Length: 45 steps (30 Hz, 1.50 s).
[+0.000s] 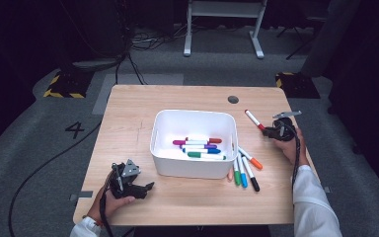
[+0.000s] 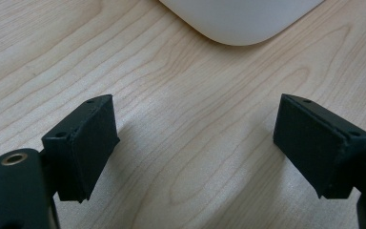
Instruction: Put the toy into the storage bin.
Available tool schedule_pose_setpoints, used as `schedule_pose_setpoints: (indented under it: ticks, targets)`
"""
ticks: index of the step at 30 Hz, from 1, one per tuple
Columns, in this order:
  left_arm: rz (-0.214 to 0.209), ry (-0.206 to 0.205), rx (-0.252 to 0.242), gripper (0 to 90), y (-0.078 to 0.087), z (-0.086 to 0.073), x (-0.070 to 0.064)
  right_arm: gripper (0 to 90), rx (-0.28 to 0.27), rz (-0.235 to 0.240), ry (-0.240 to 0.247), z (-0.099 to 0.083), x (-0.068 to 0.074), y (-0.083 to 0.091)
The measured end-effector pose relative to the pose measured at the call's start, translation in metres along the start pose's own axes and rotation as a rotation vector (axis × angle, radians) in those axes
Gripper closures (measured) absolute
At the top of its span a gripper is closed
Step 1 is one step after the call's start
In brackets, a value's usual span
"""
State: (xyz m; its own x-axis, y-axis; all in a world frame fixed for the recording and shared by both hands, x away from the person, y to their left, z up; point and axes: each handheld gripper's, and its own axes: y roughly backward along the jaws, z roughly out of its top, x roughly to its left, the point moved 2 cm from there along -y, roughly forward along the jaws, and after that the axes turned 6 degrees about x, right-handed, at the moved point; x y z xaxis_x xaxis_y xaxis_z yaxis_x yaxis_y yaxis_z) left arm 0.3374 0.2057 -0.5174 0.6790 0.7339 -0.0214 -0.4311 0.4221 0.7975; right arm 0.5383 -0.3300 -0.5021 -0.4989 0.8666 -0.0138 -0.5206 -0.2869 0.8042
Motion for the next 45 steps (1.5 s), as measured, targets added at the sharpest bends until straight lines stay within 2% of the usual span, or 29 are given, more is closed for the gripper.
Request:
schedule_pose_setpoints:
  ticks: [5, 7, 12, 18, 21, 29, 45]
  targets:
    - [-0.003, 0.002, 0.001, 15.0, 0.0, 0.0, 0.0, 75.3, 0.01, -0.005, 0.0, 0.0, 0.005, 0.003]
    - [-0.003, 0.002, 0.001, 15.0, 0.0, 0.0, 0.0, 75.3, -0.019, 0.019, -0.004, 0.001, 0.006, 0.008]
    - [-0.004, 0.002, 0.0, 15.0, 0.0, 0.0, 0.0, 75.4, -0.062, 0.045, -0.007, 0.006, 0.012, 0.026]
    - [-0.004, -0.006, 0.002, 14.9, 0.0, 0.0, 0.001, 75.4, -0.093, 0.025, 0.029, 0.007, 0.025, 0.048]
    - [-0.011, -0.005, 0.004, 14.8, -0.001, 0.001, 0.001, 75.4, -0.105, 0.013, 0.063, 0.006, 0.032, 0.06]
    - [-0.009, -0.003, 0.002, 14.8, -0.001, 0.001, 0.001, 75.4, -0.134, 0.01, 0.125, 0.006, 0.048, 0.084]
    - [-0.008, -0.003, 0.002, 14.8, -0.001, 0.001, 0.001, 75.4, -0.134, 0.025, 0.196, 0.015, 0.072, 0.1]
